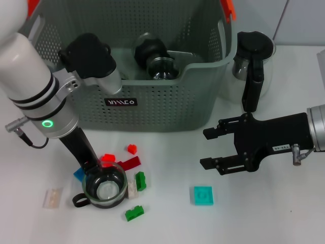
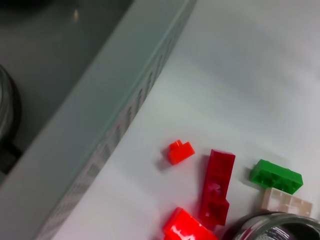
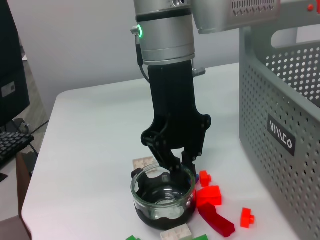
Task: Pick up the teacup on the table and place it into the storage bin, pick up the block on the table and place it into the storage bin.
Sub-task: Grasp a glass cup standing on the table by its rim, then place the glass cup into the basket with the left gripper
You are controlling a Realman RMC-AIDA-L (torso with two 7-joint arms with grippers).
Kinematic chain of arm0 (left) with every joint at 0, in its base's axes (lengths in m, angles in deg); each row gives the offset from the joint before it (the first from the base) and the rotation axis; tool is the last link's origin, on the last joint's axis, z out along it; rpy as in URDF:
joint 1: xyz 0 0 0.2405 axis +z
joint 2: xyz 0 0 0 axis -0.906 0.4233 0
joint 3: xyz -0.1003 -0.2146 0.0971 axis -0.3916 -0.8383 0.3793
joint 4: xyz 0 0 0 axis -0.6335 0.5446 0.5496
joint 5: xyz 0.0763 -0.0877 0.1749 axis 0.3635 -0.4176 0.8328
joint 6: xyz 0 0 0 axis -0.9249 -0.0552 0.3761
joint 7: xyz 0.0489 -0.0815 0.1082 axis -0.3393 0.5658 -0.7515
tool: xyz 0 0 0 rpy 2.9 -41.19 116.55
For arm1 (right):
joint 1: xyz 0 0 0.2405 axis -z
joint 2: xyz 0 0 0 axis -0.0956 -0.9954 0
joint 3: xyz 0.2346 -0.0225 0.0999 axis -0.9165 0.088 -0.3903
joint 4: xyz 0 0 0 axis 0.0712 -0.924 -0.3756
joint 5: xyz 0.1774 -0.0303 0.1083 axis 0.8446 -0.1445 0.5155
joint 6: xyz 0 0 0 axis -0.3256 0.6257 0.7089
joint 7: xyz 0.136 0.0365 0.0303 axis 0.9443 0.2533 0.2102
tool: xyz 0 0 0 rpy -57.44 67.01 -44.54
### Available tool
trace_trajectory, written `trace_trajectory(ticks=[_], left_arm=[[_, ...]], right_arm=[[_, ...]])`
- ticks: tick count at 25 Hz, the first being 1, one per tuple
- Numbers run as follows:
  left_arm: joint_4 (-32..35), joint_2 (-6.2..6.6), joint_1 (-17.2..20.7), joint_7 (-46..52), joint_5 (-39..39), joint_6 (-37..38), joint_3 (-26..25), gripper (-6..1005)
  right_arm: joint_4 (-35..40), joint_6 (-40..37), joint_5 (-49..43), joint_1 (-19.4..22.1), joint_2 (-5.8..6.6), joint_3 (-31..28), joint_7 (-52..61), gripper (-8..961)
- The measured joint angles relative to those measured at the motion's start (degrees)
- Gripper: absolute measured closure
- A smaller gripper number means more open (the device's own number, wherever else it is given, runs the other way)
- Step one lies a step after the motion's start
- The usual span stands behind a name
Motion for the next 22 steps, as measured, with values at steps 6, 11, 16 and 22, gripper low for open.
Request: trace_trajectory(ticks=[6,11,16,22], left_arm=[[-0.22,0.01,-0.16,-0.84,-0.22,0.01,-1.38,854],[-0.18,0.0,-0.33,-1.1,-0.25,-0.03,-2.03,870],[-0.41,-0.03,-0.88,-1.99,-0.25,0.73,-2.94,889],[-0.41,-0.12,-0.99,-2.15,-0.25,0.76,-2.81,928]], right_arm=[[0.03,-0.06,0.0,-0.24,0.0,0.0,0.13,220],[0.03,-0.05,0.0,-0.28,0.01,0.0,0.14,222],[0.03,-0.07,0.0,-0.34,0.01,0.0,0.15,220],[0.03,-0.13,0.0,-0.34,0.1,-0.15,0.15,220]])
